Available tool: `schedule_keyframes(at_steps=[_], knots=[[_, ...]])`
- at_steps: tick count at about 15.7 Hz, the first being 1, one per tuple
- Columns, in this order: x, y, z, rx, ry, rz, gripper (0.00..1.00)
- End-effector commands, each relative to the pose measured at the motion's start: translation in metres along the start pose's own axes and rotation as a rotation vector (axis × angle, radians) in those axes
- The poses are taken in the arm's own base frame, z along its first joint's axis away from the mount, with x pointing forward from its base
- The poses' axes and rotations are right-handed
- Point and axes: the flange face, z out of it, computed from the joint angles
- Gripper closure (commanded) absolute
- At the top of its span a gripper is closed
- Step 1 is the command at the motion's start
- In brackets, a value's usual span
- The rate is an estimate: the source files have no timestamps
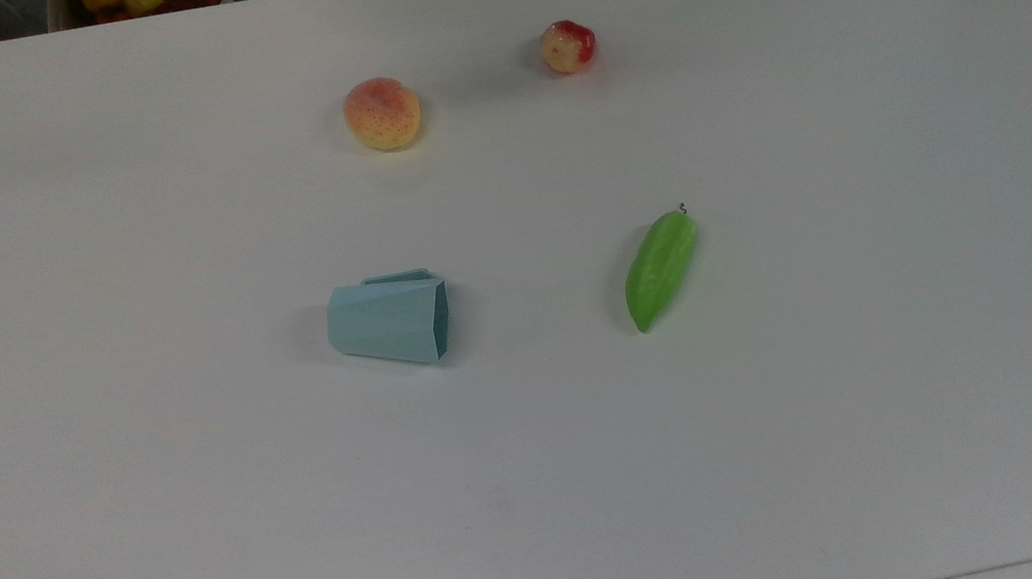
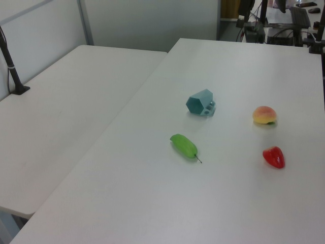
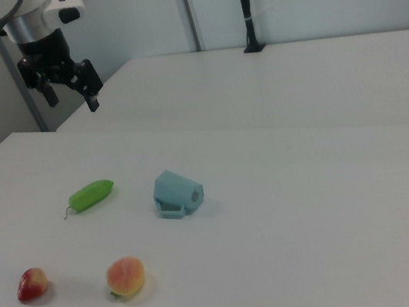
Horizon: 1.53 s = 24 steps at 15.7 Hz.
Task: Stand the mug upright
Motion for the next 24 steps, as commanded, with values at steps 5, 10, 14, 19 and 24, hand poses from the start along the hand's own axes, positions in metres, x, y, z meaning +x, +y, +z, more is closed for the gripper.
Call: schedule_keyframes(at_steps=[5, 10, 14, 19, 24], knots=[[-0.005, -0.004, 0.000, -0.018, 0.009, -0.024, 0.00], [-0.005, -0.003, 0.002, -0.019, 0.006, -0.023, 0.00], [-0.004, -0.002, 0.003, -0.019, 0.003, -0.028, 0.00], [0.004, -0.006, 0.016, -0.024, -0.013, -0.040, 0.00], [0.016, -0.011, 0.039, -0.114, -0.049, 0.020, 0.00]])
